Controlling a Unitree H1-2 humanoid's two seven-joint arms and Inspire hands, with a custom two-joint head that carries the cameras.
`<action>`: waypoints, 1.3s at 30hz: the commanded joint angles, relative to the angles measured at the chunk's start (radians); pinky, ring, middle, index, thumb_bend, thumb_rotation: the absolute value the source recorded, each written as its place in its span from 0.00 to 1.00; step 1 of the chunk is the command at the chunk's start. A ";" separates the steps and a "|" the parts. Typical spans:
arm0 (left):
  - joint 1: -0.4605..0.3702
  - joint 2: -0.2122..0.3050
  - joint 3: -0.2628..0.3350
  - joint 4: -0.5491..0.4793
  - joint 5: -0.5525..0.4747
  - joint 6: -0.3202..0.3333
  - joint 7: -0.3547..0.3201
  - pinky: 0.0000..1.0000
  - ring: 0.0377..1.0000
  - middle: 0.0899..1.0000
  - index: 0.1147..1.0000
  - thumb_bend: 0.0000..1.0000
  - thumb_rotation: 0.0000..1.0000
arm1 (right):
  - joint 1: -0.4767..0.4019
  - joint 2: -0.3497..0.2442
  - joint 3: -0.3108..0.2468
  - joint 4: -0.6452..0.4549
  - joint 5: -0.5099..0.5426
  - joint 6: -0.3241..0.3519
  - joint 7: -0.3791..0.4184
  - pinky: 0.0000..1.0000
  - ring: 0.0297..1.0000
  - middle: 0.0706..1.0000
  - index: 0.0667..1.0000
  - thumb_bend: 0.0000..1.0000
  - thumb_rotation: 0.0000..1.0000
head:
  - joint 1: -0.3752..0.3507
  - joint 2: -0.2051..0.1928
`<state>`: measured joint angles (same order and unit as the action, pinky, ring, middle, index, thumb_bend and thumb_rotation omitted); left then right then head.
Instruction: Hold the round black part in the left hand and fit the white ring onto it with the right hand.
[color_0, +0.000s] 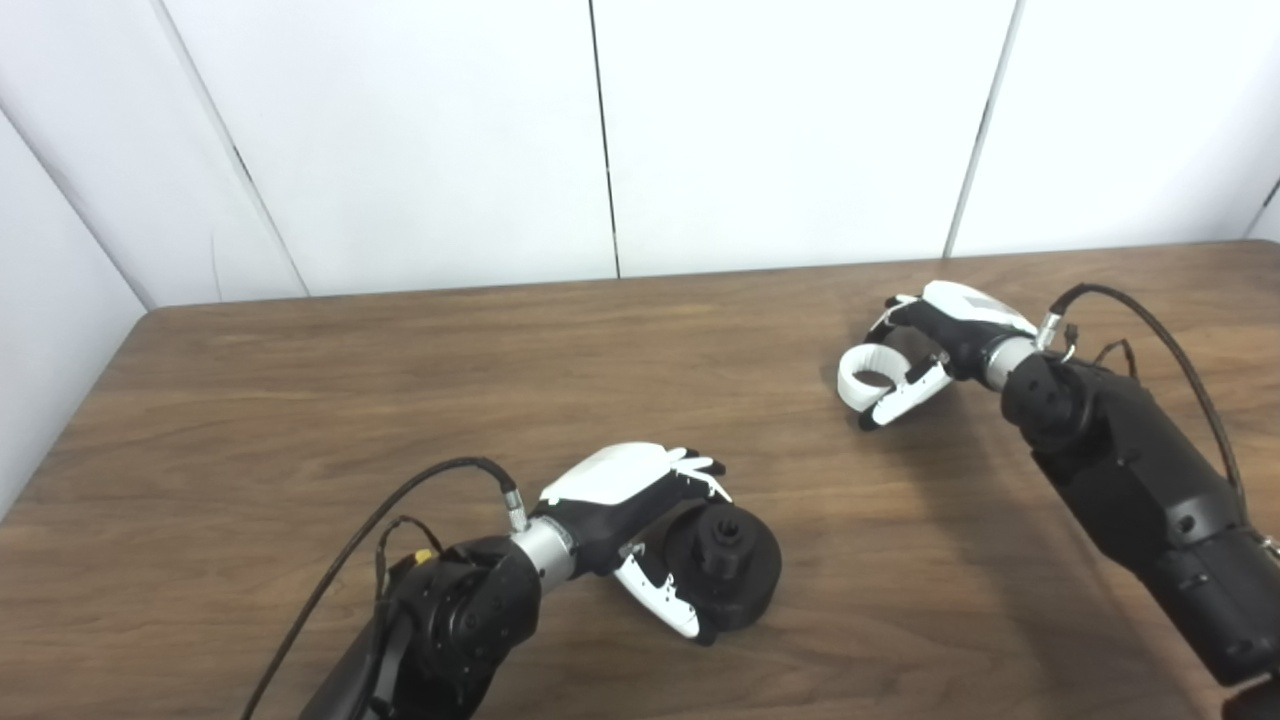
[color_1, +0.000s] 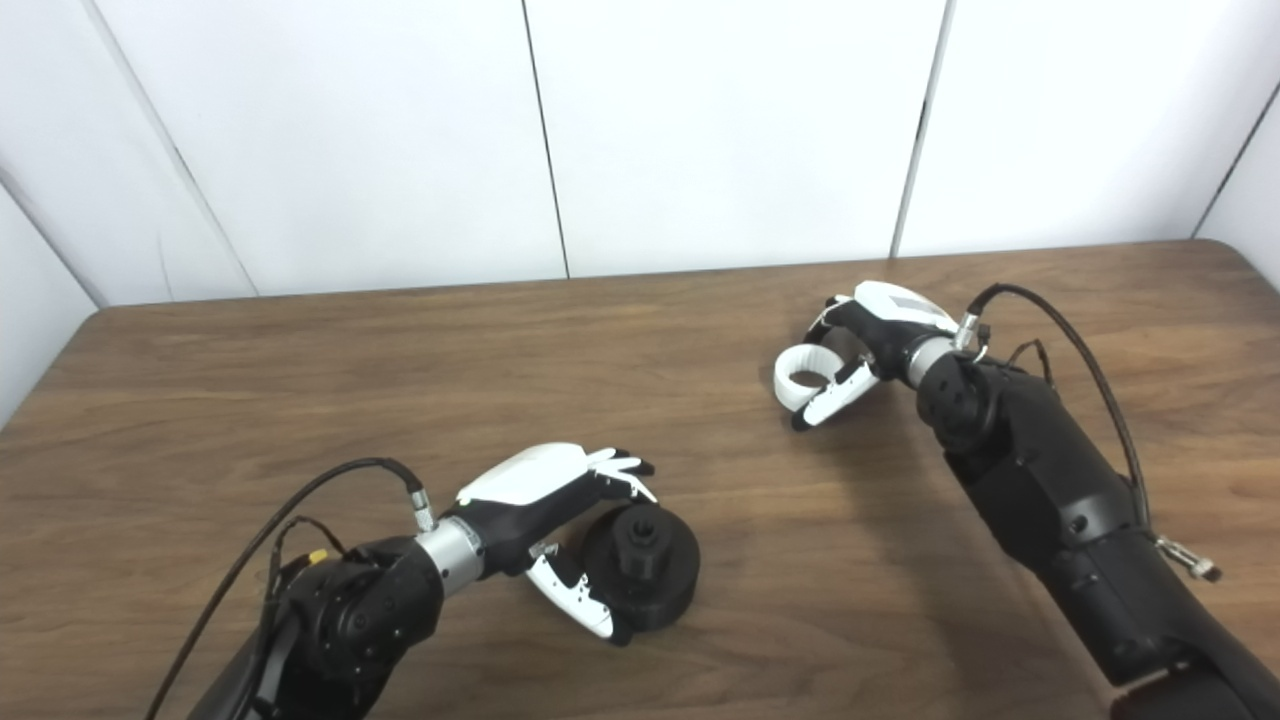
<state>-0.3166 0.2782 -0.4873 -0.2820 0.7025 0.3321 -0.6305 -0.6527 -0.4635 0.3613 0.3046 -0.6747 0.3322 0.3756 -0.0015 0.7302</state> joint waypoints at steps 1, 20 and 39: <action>-0.033 0.001 0.018 -0.031 -0.003 -0.018 0.019 0.95 1.00 0.95 0.66 0.92 0.27 | -0.044 -0.014 -0.012 -0.022 -0.004 -0.037 -0.033 1.00 1.00 0.96 0.70 0.98 0.28 | -0.001 0.001; -0.031 0.000 0.018 -0.034 -0.001 -0.011 0.013 0.95 1.00 0.95 0.66 0.92 0.28 | -0.023 -0.001 -0.034 -0.006 0.013 -0.090 -0.108 1.00 1.00 0.92 0.63 0.96 0.23 | 0.000 0.002; -0.028 -0.003 0.016 -0.032 -0.003 -0.018 0.019 0.95 1.00 0.96 0.65 0.92 0.27 | -0.019 0.000 -0.048 -0.011 0.036 -0.107 -0.125 0.99 1.00 0.90 0.55 0.90 0.17 | -0.001 0.004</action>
<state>-0.3165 0.2779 -0.4834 -0.2829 0.7003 0.3321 -0.6308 -0.6373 -0.4571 0.3323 0.3196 -0.6437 0.2550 0.2787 -0.0015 0.7332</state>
